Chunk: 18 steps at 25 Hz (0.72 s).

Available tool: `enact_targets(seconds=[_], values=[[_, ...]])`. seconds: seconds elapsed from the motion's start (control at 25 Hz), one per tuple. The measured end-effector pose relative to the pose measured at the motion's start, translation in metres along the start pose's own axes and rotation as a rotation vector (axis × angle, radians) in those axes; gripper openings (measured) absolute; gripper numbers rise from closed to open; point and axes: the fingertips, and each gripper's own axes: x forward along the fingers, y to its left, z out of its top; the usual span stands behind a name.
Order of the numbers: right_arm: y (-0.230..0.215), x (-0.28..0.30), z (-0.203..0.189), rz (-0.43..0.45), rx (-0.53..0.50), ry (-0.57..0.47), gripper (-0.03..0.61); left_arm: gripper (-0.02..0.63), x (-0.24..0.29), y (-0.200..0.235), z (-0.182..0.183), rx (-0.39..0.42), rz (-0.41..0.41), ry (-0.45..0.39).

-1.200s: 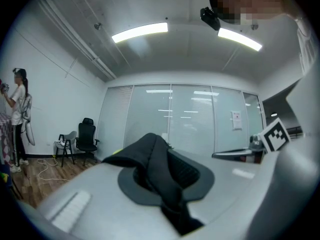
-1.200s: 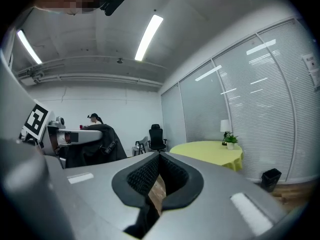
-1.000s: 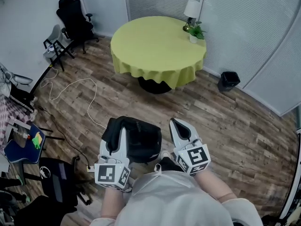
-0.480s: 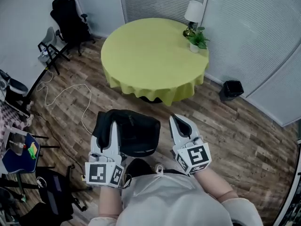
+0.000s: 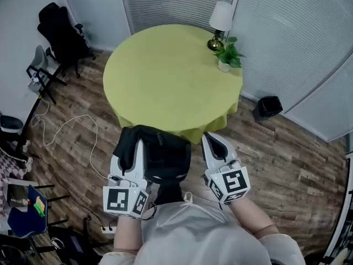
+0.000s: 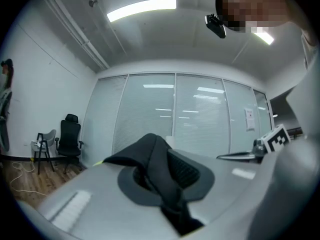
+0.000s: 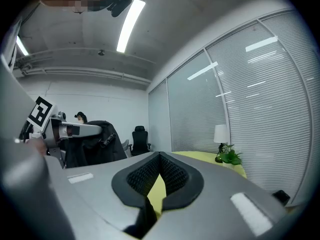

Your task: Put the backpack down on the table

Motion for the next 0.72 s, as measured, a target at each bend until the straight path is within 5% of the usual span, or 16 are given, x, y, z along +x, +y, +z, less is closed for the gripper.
enact_targets(seconds=[0.4,0.72], values=[[-0.040,0.158,0.026,-0.103,0.011,0.009,-0.001,0.040,0.153,0.069,0.023,0.004,-0.187,0.010],[-0.069,0.228,0.043,-0.147,0.038,0.001,-0.002,0.039,0.218,0.091,0.050,-0.035,-0.298,0.002]])
